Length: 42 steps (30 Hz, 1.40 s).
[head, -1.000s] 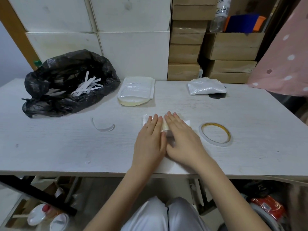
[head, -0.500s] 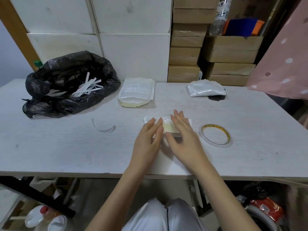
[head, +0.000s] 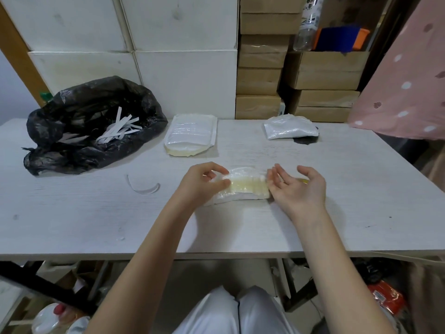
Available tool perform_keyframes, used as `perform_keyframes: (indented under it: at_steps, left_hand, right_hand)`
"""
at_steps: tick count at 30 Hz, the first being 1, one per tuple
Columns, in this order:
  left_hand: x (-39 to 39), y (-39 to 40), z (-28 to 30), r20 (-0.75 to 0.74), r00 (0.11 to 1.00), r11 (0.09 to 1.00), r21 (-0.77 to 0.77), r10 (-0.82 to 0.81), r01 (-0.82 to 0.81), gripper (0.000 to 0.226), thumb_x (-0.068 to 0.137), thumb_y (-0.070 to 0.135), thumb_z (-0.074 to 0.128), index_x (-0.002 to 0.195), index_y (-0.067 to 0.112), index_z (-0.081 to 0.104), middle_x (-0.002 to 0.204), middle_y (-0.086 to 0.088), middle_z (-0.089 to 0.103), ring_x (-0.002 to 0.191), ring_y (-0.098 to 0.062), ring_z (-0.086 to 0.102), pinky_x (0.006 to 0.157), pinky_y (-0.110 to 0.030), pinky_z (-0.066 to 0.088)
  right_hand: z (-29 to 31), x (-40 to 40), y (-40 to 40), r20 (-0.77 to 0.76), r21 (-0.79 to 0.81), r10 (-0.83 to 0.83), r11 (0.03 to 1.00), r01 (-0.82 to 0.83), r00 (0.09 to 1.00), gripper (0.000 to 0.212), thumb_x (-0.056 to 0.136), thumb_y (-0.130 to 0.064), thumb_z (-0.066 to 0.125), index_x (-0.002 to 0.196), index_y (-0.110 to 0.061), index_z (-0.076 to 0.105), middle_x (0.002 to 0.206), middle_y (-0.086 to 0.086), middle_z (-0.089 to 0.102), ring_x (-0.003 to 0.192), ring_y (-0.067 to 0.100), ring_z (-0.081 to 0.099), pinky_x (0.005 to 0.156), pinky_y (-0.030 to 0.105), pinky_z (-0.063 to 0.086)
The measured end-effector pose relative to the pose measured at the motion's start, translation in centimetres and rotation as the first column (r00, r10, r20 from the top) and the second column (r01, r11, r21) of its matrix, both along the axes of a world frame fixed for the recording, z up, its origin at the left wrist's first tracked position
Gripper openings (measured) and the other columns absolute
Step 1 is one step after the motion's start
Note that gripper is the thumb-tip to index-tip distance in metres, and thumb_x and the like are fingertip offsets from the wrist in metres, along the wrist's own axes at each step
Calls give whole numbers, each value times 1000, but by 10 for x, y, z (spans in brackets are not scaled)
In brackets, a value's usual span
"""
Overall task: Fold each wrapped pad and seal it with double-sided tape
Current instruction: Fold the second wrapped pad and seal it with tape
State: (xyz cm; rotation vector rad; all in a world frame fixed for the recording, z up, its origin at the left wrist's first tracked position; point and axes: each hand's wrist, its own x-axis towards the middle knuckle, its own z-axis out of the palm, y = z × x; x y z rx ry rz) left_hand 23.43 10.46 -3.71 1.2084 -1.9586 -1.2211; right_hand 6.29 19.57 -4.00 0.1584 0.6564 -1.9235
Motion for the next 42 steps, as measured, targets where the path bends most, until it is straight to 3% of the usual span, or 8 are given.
perform_keyframes:
  at_steps: [4,7,10,16,23,32,36,42]
  left_hand:
    - [7,-1,6,164,985,992,-104,-49,66,12,76,39,73,85,44,67,99,6,60,86,-11,57,84,-32,46]
    - [3,4,6,361,930,940,-335,65,64,17,81,44,66,98,43,67,109,10,56,107,-10,50,95,-33,31]
    - [-4,10,-1,357,920,797,-597,160,93,27,85,30,65,111,27,68,111,2,55,112,-20,46,87,-29,28]
    - [-7,21,-12,239,963,669,-737,125,96,22,80,5,67,100,14,66,92,-2,62,81,-27,57,63,-35,46]
    - [-10,21,-25,249,950,465,-875,188,137,27,59,-12,74,74,11,70,75,-1,61,65,-23,52,50,-30,38]
    - [0,29,-17,260,965,631,-754,31,183,40,77,5,33,96,13,67,82,-1,65,70,-26,56,56,-35,46]
    - [14,36,-4,-58,997,972,-233,-47,33,23,97,31,32,113,25,47,98,9,70,92,-12,60,81,-35,45]
    - [6,36,2,-179,980,985,-127,91,-114,26,96,47,35,108,25,43,84,13,72,92,-11,65,82,-30,44]
  right_hand:
    - [16,-5,13,-442,-67,-113,993,93,890,14,78,-2,51,88,-3,62,79,5,61,72,17,62,58,19,50]
    - [12,-25,30,-981,190,194,944,271,11,25,86,-11,58,110,-17,61,113,-2,62,114,17,55,91,22,45]
    - [-9,-57,44,-576,567,697,717,405,-427,92,74,-49,68,148,-24,18,157,-3,11,146,13,-4,118,35,8]
    - [-28,-61,56,-685,564,646,763,316,-337,94,68,-54,73,145,-22,28,150,-8,31,139,12,26,113,31,23]
    - [21,-22,43,-971,191,175,978,87,162,51,57,-49,71,104,-30,64,115,6,65,107,13,61,94,27,47]
    - [37,42,-14,-924,297,298,954,-39,240,40,43,-62,72,65,-29,75,76,-11,72,83,12,68,94,42,51]
    - [25,44,-17,-905,357,342,934,16,253,52,44,-64,74,75,-22,74,85,-7,73,92,15,67,92,38,51]
    - [20,44,-20,-917,388,371,916,106,148,52,58,-48,81,97,-18,62,98,-10,60,87,4,58,67,17,40]
